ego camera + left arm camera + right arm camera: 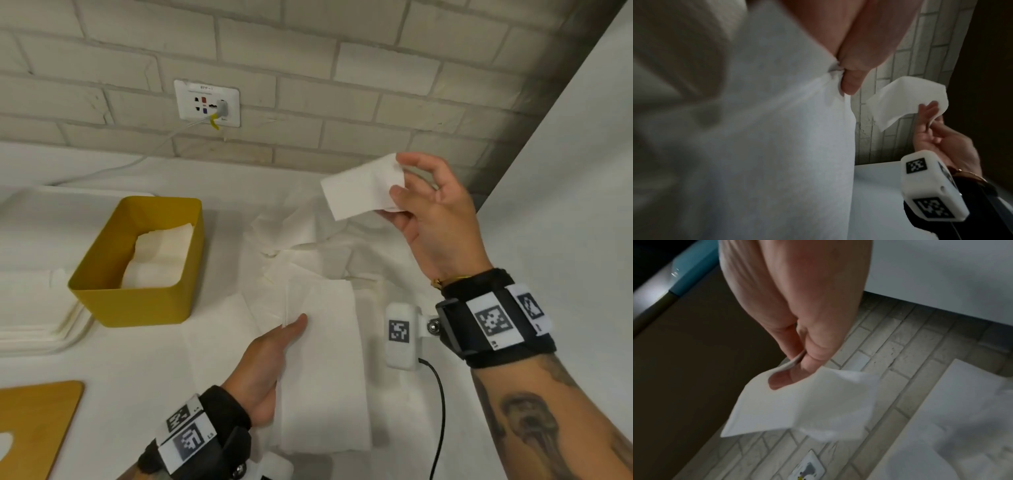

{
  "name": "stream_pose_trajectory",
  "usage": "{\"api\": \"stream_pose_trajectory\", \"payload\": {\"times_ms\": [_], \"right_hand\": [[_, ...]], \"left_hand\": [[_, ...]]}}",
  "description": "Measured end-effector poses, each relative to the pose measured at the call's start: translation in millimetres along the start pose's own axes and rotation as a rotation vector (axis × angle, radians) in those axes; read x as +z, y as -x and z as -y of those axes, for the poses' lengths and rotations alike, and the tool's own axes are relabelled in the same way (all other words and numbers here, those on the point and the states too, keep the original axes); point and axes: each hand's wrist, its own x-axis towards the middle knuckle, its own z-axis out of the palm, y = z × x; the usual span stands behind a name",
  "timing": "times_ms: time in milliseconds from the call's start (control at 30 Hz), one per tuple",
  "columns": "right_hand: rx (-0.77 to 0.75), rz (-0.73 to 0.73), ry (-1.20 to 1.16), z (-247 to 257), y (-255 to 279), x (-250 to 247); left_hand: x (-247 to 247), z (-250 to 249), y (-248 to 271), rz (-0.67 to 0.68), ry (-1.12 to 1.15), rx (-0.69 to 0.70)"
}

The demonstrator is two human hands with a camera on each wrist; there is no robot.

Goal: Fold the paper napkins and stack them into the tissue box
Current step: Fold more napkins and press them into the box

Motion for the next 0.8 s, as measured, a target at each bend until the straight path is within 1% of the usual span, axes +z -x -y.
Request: {"api": "stream_pose_trajectory", "payload": {"times_ms": [33,100,233,333,400,500,600,700,800], "right_hand": [[-0.02,0.02,-0.009,0.7,4.9,4.8],[0.005,0.049,0.027,-5.5,25.1,8.8],[0.181,0.08,0.174,-49.5,90.3,-0.8],[0.325,0.054,0.211,-83.3,131.8,-9.5],[0.38,0.04,0.225,-95.2,147.4,-12.0],[0.407,0.036,0.247,-97.8,156.2,-14.1],[0.435,0.061,0.288,-96.7,160.3,-14.7],[0.417,0.083,0.345,-95.5,161.8,-15.8],[0.406,0.089,0.39,-95.4,161.8,-17.9]], "left_hand": [[1.8,0.9,-0.2,0.015,0.009,-0.008],[3.5,0.5,-1.3,0.041,0.045,-0.005],[-2.5,-5.9,-6.8,0.055,0.157,0.064],[-9.8,-8.7,-9.6,0.041,0.227,0.09],[-11.7,-9.3,-9.1,0.043,0.24,0.095],[-13.8,-8.6,-11.3,0.065,0.242,0.082],[-16.5,-6.6,-16.5,0.081,0.237,0.069],[-18.6,-6.6,-20.0,0.095,0.237,0.071],[-20.5,-8.8,-20.2,0.118,0.18,0.079]]}}
